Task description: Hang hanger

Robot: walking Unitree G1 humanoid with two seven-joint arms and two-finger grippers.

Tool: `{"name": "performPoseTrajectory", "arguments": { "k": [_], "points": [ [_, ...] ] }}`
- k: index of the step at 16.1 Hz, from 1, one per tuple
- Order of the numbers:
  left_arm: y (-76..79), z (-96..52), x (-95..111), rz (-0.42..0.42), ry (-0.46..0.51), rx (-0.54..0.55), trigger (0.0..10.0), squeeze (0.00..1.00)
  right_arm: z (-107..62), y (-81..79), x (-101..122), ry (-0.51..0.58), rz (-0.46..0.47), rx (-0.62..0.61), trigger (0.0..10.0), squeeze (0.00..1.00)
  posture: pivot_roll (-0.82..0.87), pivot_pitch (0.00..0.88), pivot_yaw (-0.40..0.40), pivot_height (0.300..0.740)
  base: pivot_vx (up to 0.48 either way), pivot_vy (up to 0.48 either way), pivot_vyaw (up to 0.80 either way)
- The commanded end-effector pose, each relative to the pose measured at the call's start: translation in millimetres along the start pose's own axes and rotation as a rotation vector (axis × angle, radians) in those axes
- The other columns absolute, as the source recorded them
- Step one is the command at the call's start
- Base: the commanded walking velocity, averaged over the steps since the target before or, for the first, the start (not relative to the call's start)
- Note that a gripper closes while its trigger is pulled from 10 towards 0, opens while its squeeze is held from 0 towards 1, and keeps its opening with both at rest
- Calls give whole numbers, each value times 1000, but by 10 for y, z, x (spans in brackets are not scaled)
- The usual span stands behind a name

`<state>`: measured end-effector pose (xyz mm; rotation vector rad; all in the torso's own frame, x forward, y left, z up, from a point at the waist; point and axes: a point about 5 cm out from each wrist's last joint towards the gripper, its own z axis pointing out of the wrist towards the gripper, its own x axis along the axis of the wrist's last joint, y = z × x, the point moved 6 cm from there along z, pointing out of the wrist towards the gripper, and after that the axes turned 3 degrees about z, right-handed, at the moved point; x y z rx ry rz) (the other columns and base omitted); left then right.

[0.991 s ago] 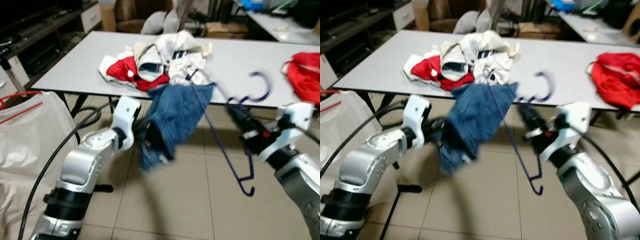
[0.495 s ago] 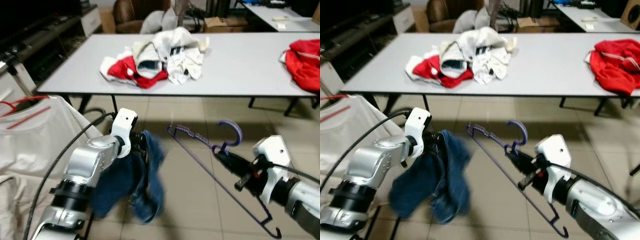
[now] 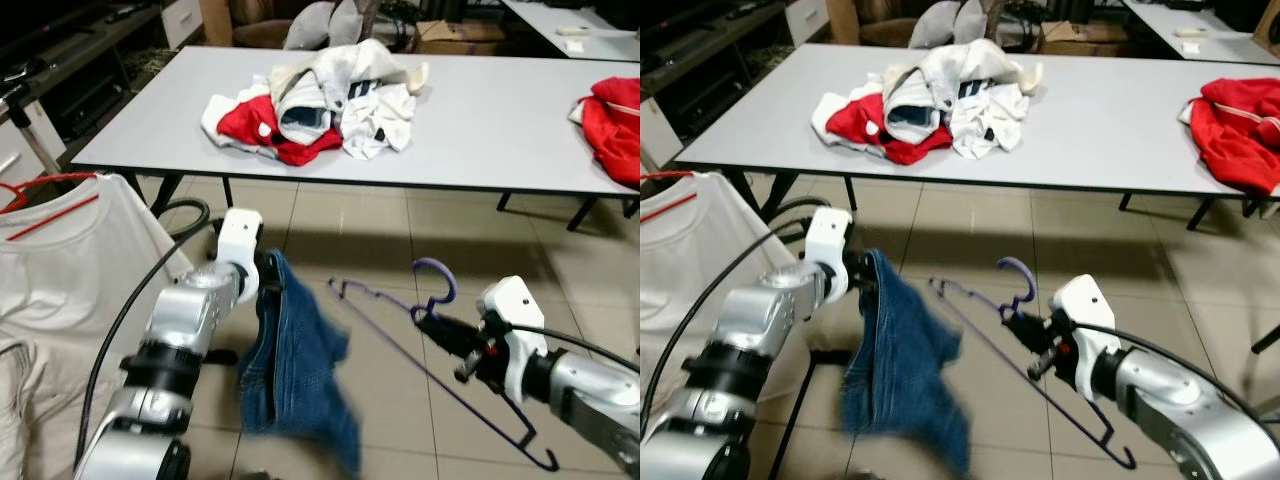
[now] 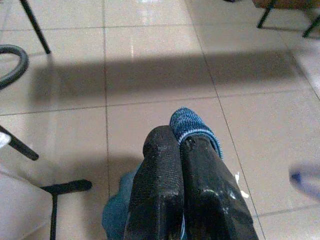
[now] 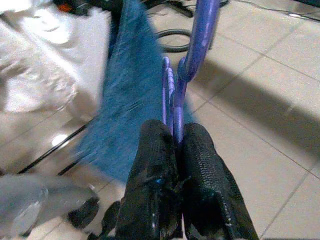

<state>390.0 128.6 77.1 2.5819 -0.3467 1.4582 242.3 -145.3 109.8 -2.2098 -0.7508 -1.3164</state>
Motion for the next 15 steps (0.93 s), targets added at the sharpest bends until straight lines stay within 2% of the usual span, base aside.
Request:
{"name": "performPoseTrajectory", "arguments": {
  "k": [1, 3, 4, 5, 6, 7, 8, 11, 12, 14, 15],
  "points": [
    [-14, 7, 170, 15, 49, 17, 0, 0, -14, -74, 40, 4, -29, 46, 10000, 0, -134, 0, 23, 740, 0, 0, 0],
    [48, 86, 371, 23, 91, 7, 0, 0, -40, -141, -2, -33, -63, 122, 10000, 0, -147, 0, 40, 740, 0, 0, 0],
    [76, 91, 406, 21, 101, -6, 0, 0, -45, -133, -7, -33, -69, 112, 10000, 0, -154, 0, 51, 740, 0, 0, 0],
    [151, 92, 523, 5, 151, -40, 0, 0, -48, -62, -17, -17, -68, 51, 10000, 0, -157, 0, 56, 740, 0, 0, 0],
    [254, 60, 598, -4, 207, -106, 2941, 0, -22, 109, -35, 5, -68, -70, 10000, 0, -164, 0, 68, 740, 0, 0, 0],
    [331, 20, 618, 34, 250, -161, 7529, 0, -4, 219, -58, 13, -47, -154, 10000, 0, -167, 0, 75, 740, 0, 0, 0],
    [363, -26, 613, 57, 297, -190, 10000, 0, 16, 269, -33, 48, -29, -205, 10000, 0, -169, 0, 80, 740, 0, 0, 0],
    [263, -136, 482, 34, 362, -152, 10000, 0, 102, 306, 37, 138, 7, -301, 10000, 0, -166, 0, 81, 740, 0, 0, 0],
    [205, -187, 425, 45, 379, -126, 10000, 0, 137, 214, 113, 186, 17, -274, 10000, 0, -153, 0, 64, 740, 0, 0, 0],
    [155, -183, 425, 67, 373, -82, 10000, 0, 162, 65, 168, 211, 22, -192, 10000, 0, -137, 0, 50, 740, 0, 0, 0],
    [148, -134, 491, 80, 360, -58, 10000, 0, 145, -92, 191, 209, -13, -75, 10000, 0, -129, 0, 45, 740, 0, 0, 0]
  ]
}}
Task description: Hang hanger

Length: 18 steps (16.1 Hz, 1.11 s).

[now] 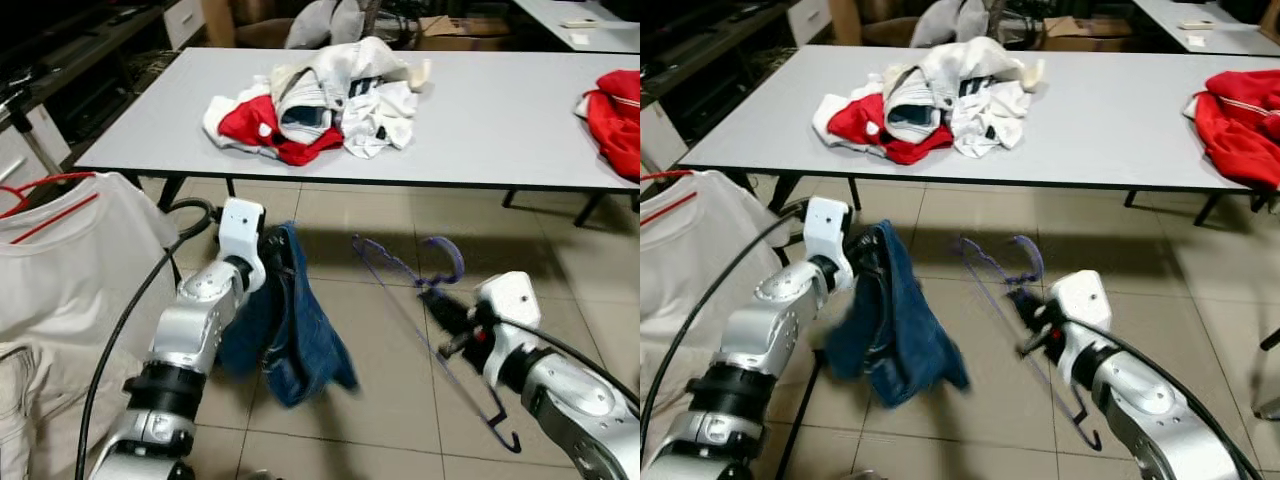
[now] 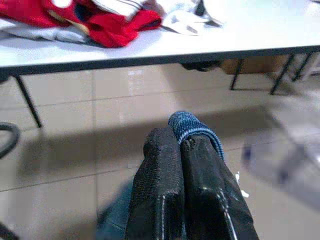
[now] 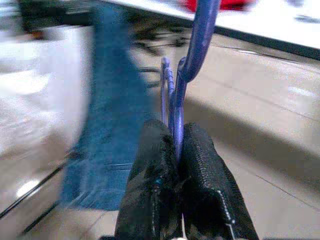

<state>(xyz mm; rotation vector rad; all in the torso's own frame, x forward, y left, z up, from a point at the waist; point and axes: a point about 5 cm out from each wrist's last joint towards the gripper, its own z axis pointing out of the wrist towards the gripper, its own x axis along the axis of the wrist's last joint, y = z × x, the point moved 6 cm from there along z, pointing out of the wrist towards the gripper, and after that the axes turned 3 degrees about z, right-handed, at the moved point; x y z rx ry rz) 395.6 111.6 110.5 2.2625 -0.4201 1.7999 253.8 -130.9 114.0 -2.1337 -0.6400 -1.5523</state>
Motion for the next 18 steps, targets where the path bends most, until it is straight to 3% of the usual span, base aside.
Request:
{"name": "performPoseTrajectory", "arguments": {
  "k": [1, 2, 3, 5, 7, 11, 18],
  "points": [
    [-10, 54, 270, 22, 76, 15, 10000, 0, -37, -63, 100, 34, -11, 60, 10000, 0, -129, 0, 46, 740, 0, 0, 0],
    [27, 86, 355, -5, 96, -14, 4157, 0, -96, -18, 163, 47, 6, 75, 10000, 0, -128, 0, 51, 740, 0, 0, 0],
    [-5, 122, 371, -12, 75, 6, 0, 0, -167, -39, 210, 48, -2, 124, 10000, 0, -131, 0, 57, 740, 0, 0, 0],
    [-29, 208, 433, -22, 35, 20, 0, 0, -328, -139, 254, 19, -7, 238, 10000, 0, -142, 0, 81, 740, 0, 0, 0],
    [-46, 272, 518, -38, 25, 34, 0, 0, -366, -158, 238, -6, -19, 267, 10000, 0, -152, 0, 99, 740, 0, 0, 0],
    [34, 324, 703, -8, 34, 11, 0, 0, -230, -95, 370, 71, -2, 198, 10000, 0, -146, 0, 113, 740, 0, 0, 0],
    [97, 344, 760, 1, 18, 21, 0, 0, 22, -20, 389, 93, 53, 136, 10000, 0, -135, 0, 109, 740, 0, 0, 0]
  ]
}}
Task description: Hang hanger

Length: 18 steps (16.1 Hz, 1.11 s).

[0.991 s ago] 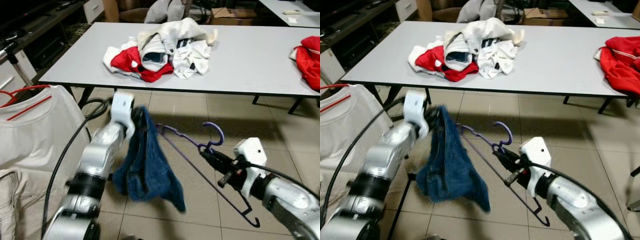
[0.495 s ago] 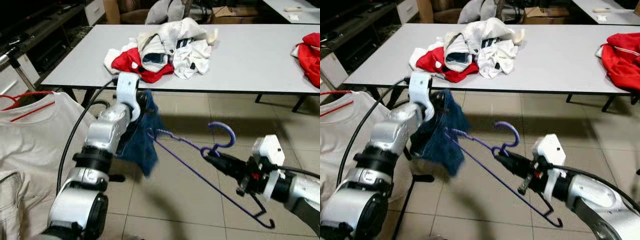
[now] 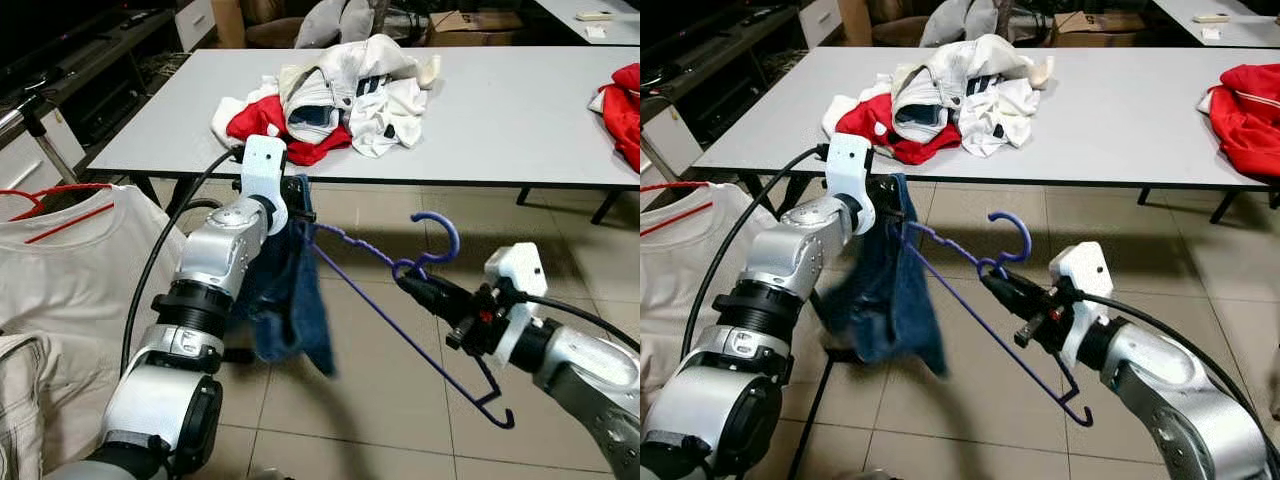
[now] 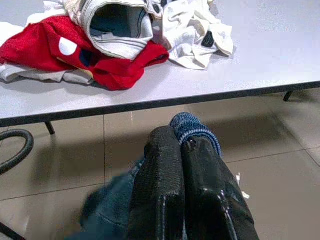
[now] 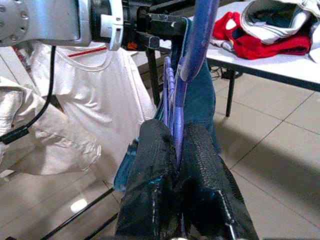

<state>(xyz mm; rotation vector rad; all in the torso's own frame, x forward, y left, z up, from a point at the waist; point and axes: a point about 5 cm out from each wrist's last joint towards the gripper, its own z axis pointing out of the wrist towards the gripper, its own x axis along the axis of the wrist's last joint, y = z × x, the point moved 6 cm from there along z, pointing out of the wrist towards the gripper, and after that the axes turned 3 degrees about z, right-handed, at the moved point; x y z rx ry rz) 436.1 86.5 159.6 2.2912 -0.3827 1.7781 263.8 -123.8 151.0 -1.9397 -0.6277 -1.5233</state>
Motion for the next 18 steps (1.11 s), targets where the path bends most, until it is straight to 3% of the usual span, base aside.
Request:
{"name": "performPoseTrajectory", "arguments": {
  "k": [1, 6, 9, 11, 13, 15, 18],
  "points": [
    [14, -7, 177, 24, 39, 6, 0, 0, 16, -1, -16, -16, -11, -2, 10000, 0, -135, 0, 109, 740, 0, 0, 0],
    [16, -5, 195, 41, 40, 18, 0, 0, -10, 121, -66, -53, -19, -62, 10000, 0, -140, 0, 99, 740, 0, 0, 0],
    [-68, -20, 205, 69, 44, 47, 0, 0, -186, 129, 15, -46, -33, -79, 10000, 0, -142, 0, 96, 740, 0, 0, 0],
    [-21, -20, 219, 70, 47, 20, 0, 0, -244, 251, -22, -53, -32, -143, 10000, 0, -150, 0, 103, 740, 0, 0, 0],
    [27, -16, 226, 74, 45, 1, 0, 0, -227, 276, -19, -47, -27, -148, 10000, 0, -153, 0, 105, 740, 0, 0, 0],
    [28, -1, 232, 79, 42, 13, 0, 0, -160, 115, 51, -20, -13, -59, 10000, 0, -151, 0, 102, 740, 0, 0, 0],
    [-65, 6, 144, 112, 9, 59, 39, 0, -232, -143, 49, -36, 5, 87, 10000, 0, -146, 0, 96, 740, 0, 0, 0]
  ]
}}
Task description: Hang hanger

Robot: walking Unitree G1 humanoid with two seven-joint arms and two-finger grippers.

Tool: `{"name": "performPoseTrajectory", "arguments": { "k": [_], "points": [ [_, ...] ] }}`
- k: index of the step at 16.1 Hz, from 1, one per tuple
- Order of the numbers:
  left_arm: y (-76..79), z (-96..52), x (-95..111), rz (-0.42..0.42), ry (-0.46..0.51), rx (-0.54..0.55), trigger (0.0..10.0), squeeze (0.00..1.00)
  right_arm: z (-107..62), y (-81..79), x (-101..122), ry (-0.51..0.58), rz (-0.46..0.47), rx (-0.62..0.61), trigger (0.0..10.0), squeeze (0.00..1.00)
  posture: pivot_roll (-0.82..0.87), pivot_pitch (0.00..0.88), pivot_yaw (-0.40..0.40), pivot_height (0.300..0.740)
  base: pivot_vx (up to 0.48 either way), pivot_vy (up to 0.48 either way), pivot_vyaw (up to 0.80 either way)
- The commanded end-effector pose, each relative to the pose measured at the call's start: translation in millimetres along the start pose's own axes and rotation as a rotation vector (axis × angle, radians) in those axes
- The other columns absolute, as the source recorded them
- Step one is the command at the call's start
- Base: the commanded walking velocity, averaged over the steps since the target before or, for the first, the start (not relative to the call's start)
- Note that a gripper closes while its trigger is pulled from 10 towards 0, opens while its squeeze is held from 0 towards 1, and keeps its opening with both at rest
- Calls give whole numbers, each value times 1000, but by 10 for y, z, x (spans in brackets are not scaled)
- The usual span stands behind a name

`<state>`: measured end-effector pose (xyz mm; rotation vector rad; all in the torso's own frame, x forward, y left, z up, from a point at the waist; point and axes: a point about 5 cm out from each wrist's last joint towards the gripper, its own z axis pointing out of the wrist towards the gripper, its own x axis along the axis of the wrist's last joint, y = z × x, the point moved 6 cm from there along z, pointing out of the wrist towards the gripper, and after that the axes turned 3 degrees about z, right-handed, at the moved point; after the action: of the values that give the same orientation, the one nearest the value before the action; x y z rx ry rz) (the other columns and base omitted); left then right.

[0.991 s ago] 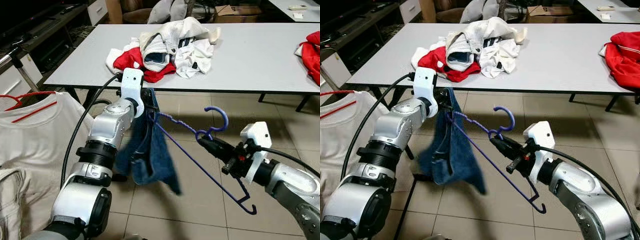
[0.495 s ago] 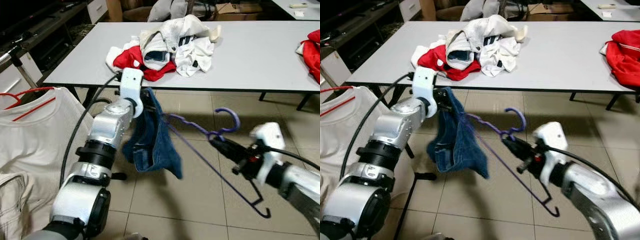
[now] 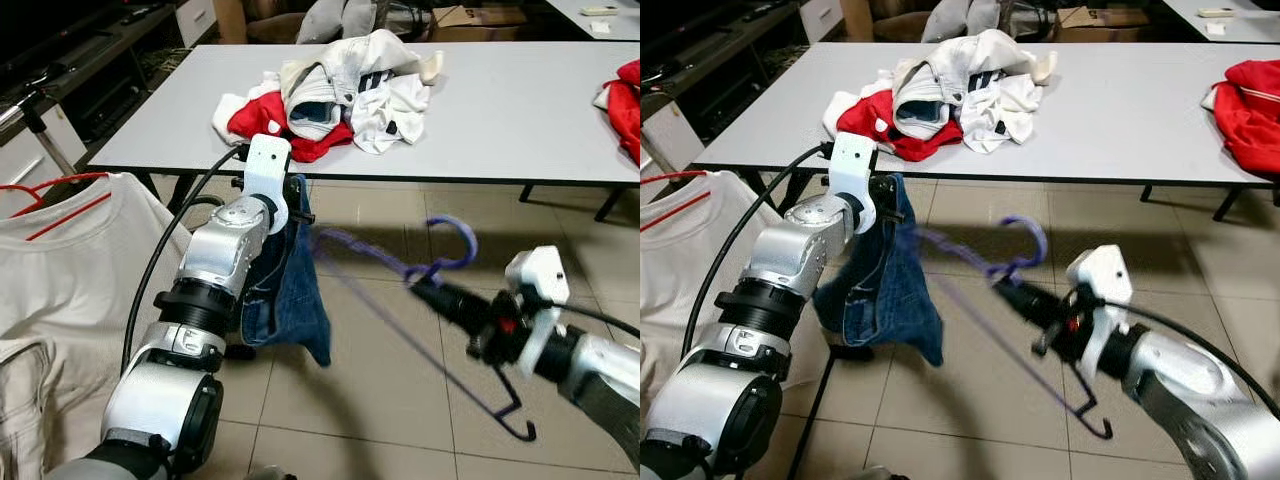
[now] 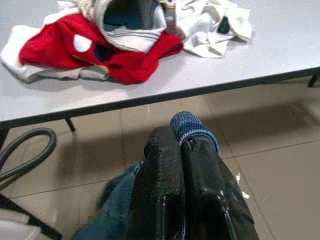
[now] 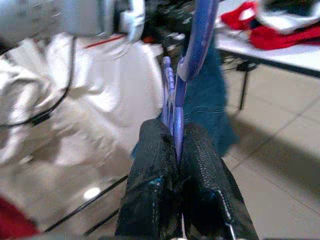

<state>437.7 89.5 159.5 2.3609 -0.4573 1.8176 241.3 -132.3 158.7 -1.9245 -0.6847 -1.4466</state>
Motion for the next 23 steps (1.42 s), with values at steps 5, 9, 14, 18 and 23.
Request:
{"name": "performPoseTrajectory", "arguments": {
  "k": [5, 9, 14, 18, 23],
  "points": [
    [27, -7, 182, 5, 42, -21, 0, 0, 6, 78, -1, -17, 15, -29, 10000, 0, -154, 0, 104, 740, 0, 0, 0],
    [211, -24, 220, -23, 43, -83, 0, 0, 293, 336, 63, 31, 39, -156, 10000, 0, -148, 0, 104, 740, 0, 0, 0],
    [202, -34, 191, -8, 39, -61, 0, 0, 361, 381, 97, 31, 29, -205, 10000, 0, -145, 0, 91, 740, 0, 0, 0],
    [249, -51, 242, -17, 53, -68, 0, 0, 450, 490, 105, 18, 60, -324, 10000, 0, -145, 0, 85, 740, 0, 0, 0],
    [464, -100, 514, -225, 89, -174, 0, 0, 677, 339, -319, -177, 110, -302, 10000, 0, -134, 0, 72, 740, 0, 0, 0]
  ]
}}
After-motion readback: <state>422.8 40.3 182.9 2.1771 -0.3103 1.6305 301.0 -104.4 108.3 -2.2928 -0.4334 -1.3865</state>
